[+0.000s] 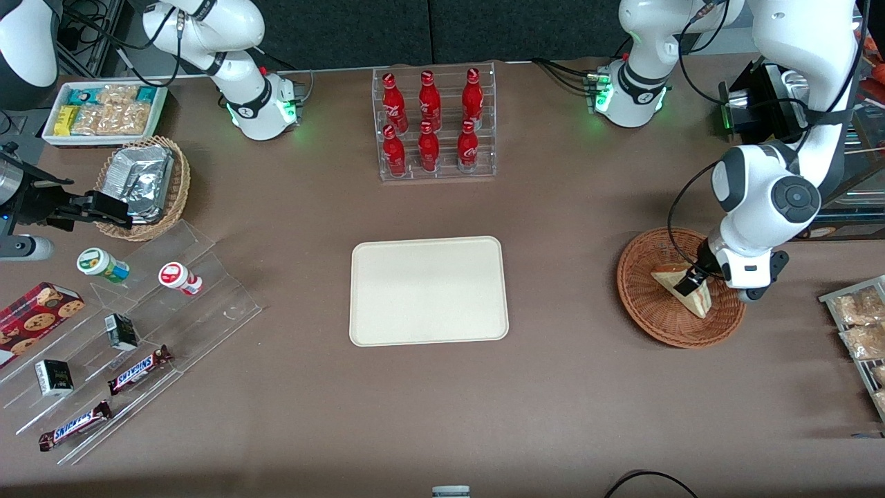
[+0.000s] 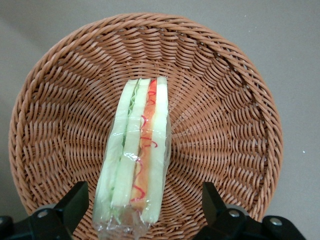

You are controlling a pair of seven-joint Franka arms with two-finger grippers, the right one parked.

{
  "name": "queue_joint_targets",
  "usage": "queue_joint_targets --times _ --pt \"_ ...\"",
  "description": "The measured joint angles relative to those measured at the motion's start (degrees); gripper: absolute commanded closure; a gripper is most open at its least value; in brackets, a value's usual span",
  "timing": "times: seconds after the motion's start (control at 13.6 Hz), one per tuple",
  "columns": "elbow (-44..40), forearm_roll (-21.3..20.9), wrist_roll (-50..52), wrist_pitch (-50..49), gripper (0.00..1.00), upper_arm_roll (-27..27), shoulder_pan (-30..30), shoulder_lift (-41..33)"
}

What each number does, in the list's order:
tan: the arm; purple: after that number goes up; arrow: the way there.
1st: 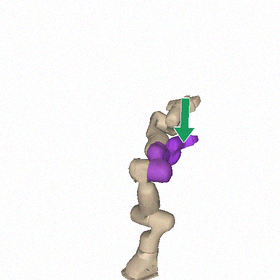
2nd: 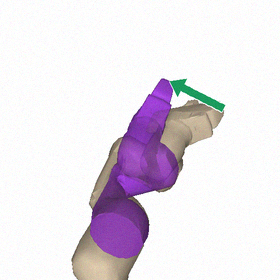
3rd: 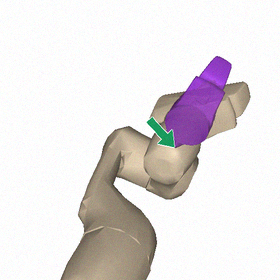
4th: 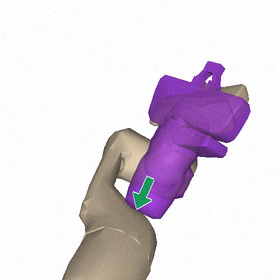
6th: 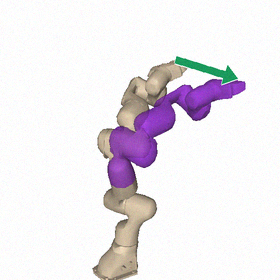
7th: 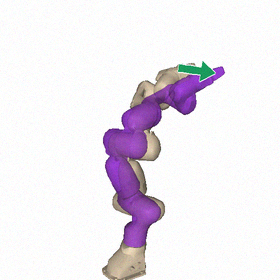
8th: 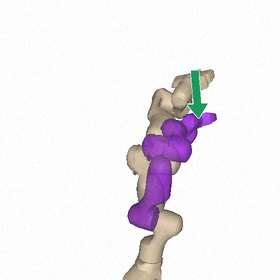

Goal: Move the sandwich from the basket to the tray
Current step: 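Lower the open left gripper and close it on the sandwich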

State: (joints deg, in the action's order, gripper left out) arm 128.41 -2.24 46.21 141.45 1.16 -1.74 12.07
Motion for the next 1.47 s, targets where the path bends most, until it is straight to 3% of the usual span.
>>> queue_joint_targets --times 0.37,0.44,0.59,0.74,1.18,1.47 --pt "1.6 -0.2 0.0 1.7 0.01 0.0 0.0 0.9" --pt "2.1 -0.2 0.0 2.1 0.10 0.0 0.0 0.9" --pt "2.9 -0.2 0.1 3.3 0.58 0.0 0.0 0.9" --pt "3.2 -0.2 0.1 3.8 0.86 0.0 0.0 0.9" --pt "2.9 -0.3 0.0 3.5 0.86 0.4 0.0 0.2" --pt "-2.0 -2.8 0.0 -8.7 0.86 4.1 0.1 -4.2"
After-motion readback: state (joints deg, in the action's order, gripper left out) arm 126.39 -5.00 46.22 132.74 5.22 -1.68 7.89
